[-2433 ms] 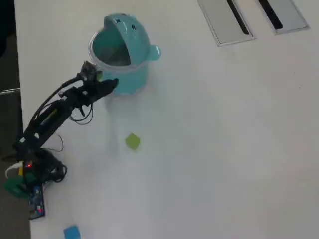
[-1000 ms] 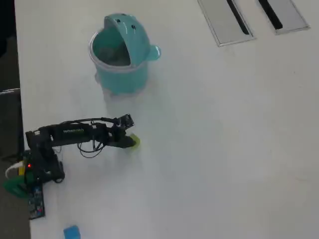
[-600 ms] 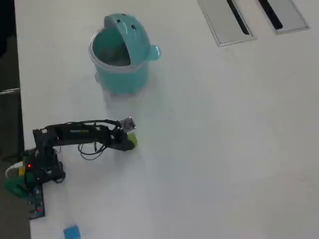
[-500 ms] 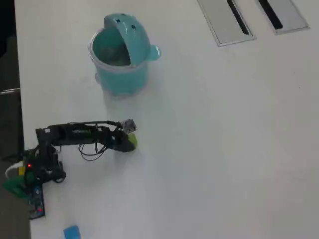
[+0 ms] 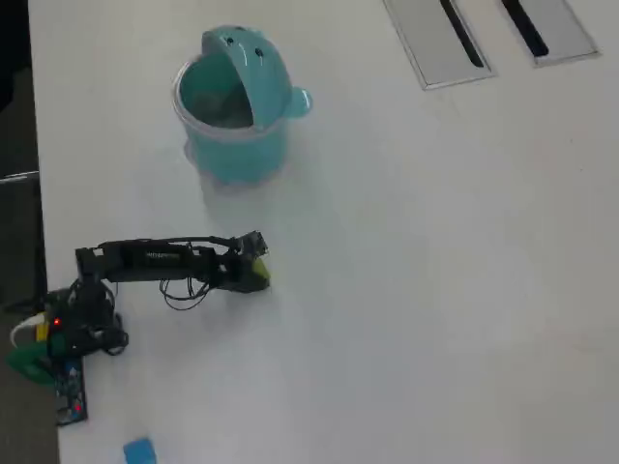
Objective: Grasp RGB lego blocks and put them in the bin one by one.
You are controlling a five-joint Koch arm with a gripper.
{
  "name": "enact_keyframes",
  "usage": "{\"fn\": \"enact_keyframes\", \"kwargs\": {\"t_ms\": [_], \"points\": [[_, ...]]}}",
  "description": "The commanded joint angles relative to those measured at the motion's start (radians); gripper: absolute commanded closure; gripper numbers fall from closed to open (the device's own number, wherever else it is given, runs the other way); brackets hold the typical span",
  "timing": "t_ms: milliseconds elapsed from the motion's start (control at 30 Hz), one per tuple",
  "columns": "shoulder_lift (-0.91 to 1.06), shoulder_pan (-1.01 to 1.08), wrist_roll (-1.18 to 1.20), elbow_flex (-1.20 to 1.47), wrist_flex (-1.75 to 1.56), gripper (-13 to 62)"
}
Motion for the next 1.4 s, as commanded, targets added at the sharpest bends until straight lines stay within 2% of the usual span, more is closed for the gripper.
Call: {"fn": "enact_keyframes", "kwargs": {"t_ms": [0, 367, 433, 533, 700, 867, 933, 967, 1367], "points": [[0.107, -0.034, 0.035, -0.037, -0.057, 31.3], [0.416, -0.272, 0.207, -0.126, 0.026, 35.4], [0.48, -0.334, 0.232, -0.186, 0.087, 36.1], [0.546, -0.511, 0.279, -0.446, 0.245, 37.7], [0.456, -0.603, 0.279, -0.732, 0.347, 37.8], [0.334, -0.652, 0.272, -0.867, 0.348, 39.5], [0.074, -0.68, 0.267, -1.112, 0.347, 40.8], [0.015, -0.673, 0.265, -1.158, 0.342, 40.8], [-0.135, -0.669, 0.265, -1.18, 0.241, 40.7]]}}
